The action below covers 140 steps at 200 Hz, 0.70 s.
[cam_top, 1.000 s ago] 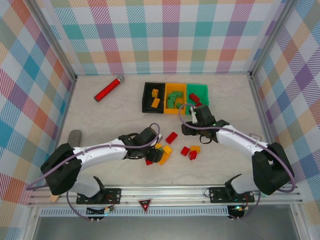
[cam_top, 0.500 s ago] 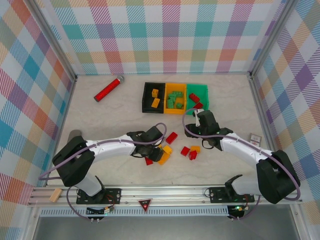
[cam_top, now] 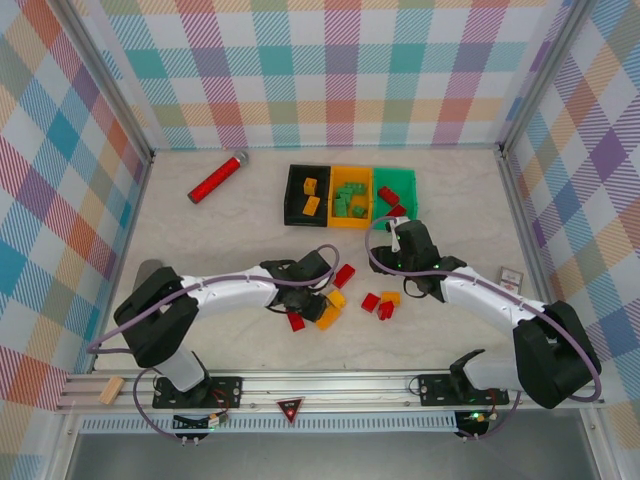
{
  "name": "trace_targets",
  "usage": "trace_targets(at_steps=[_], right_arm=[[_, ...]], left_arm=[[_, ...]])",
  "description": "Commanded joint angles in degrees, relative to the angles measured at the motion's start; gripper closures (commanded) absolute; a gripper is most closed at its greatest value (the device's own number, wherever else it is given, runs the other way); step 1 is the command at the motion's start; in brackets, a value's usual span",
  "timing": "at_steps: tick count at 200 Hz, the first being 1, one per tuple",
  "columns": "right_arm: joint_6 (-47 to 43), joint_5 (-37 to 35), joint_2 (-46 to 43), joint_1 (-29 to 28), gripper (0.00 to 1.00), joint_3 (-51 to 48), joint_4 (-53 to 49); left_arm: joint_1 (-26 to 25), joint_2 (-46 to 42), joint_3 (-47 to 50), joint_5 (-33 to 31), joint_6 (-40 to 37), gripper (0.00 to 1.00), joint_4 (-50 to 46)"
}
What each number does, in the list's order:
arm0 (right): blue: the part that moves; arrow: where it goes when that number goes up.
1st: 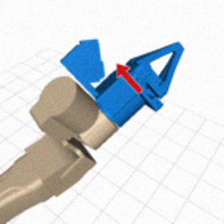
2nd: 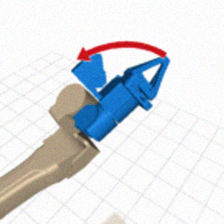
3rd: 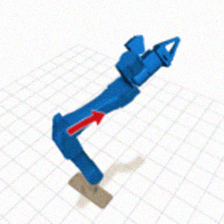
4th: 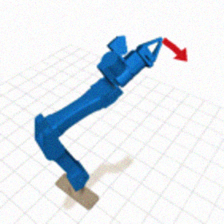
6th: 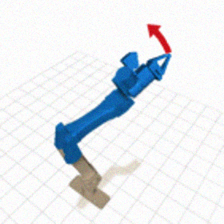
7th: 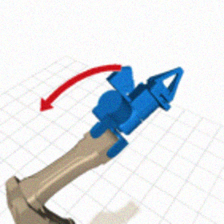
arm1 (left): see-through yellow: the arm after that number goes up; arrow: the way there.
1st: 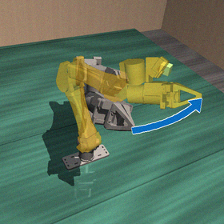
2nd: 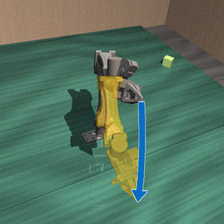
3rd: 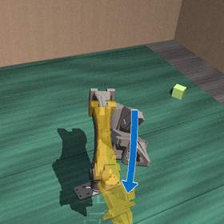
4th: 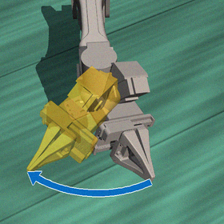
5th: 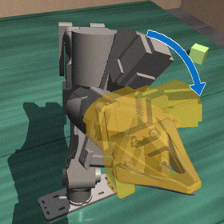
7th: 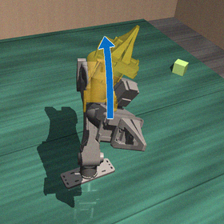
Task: Sort the legos into containers by color
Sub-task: Pick up the lego from the middle-left of the table, then place the lego in the container.
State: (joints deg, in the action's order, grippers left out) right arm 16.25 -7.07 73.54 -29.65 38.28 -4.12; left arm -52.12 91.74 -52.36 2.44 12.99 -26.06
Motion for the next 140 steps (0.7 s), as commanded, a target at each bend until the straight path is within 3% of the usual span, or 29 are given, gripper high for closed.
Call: trace_targets(at_steps=[1, 74, 140], right_arm=[[1.0, -0.63, -1.14, -0.22, 0.43, -0.84, 1.71], [1.68, -0.68, -0.7, -0.28, 0.43, -1.13, 2.76], [2.38, -1.57, -3.36, -0.24, 0.43, -2.53, 3.66]], left_arm=[[-0.97, -4.48, -1.25, -0.33, 0.28, 0.8, -2.88], [-0.88, -13.08, -3.91, -3.95, 2.9, 0.83, 0.55], [-0.14, -4.07, -15.24, -7.34, 4.32, 0.91, 2.42]])
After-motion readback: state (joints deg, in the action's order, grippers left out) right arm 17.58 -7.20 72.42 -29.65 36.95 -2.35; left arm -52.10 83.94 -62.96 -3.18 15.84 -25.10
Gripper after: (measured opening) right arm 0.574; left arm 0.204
